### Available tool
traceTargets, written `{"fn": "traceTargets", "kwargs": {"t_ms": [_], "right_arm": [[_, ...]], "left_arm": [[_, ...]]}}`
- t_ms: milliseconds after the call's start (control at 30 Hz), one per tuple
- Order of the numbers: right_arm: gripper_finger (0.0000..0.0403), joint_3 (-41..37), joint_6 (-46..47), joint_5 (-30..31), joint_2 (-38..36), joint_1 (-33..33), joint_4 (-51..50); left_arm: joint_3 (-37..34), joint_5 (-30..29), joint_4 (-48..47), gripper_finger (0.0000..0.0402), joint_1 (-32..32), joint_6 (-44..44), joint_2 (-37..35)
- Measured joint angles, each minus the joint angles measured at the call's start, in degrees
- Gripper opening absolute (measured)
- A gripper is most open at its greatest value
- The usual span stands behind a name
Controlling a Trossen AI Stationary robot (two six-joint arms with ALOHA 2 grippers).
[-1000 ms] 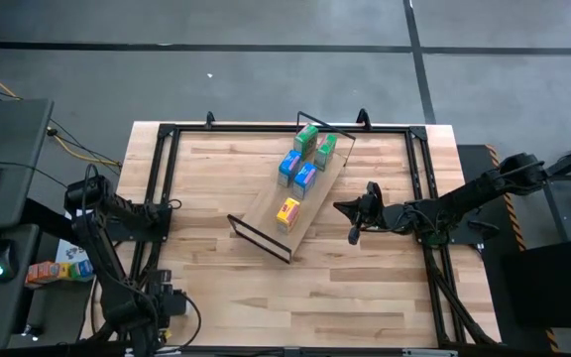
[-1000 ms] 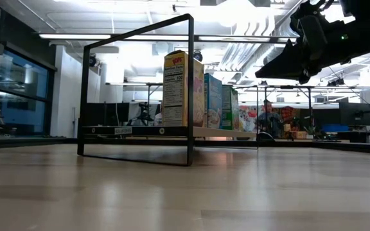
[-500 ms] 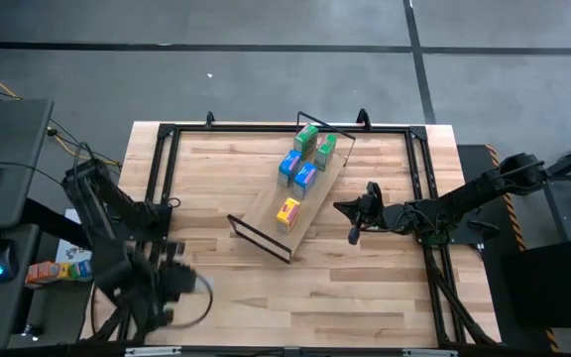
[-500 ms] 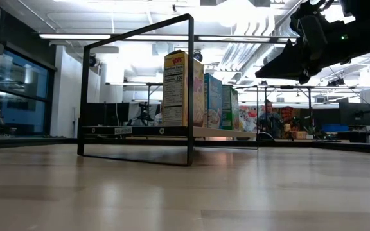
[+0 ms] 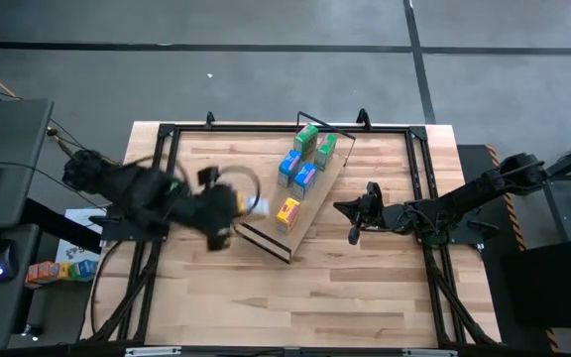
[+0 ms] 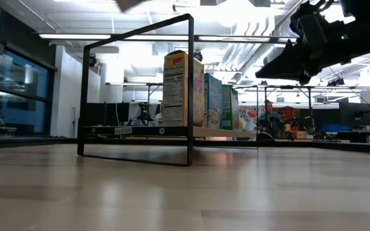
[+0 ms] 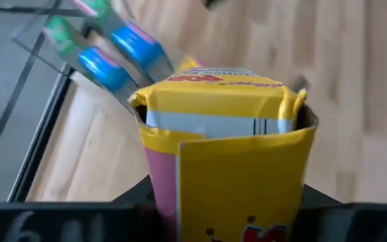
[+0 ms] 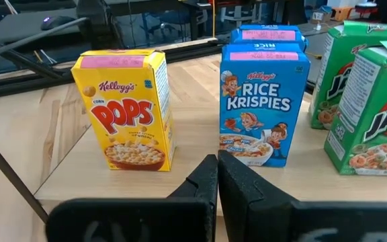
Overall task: Stack cereal on shelf
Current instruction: Put the yellow cereal box aligned with the other yellow cereal box on the shelf
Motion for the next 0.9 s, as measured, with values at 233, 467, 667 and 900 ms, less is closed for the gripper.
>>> {"fn": "traceTargets", "kwargs": {"t_ms": [233,467,667,900], "right_arm": [[0.0000,0.0,0.8,0.0,0.0,0.0,-0.3],[0.0000,0.0,0.7,0.0,0.0,0.0,-0.6],[0.0000,0.0,1.7,0.2,0.0,0.0,-1.2],[0.0000,0.0,1.9,0.2,0.0,0.0,-1.7]], "left_arm": [[0.1,8.2,1.0,0.0110,15.1,-0.5,0.8],[0.0,14.0,0.5,0.0110,24.4,-0.7,3.1],[0.0,16.1,1.9,0.0110,27.4,-3.1,8.2],[0.0,16.7,1.1,0.0110,27.5,-2.1,15.8]]}}
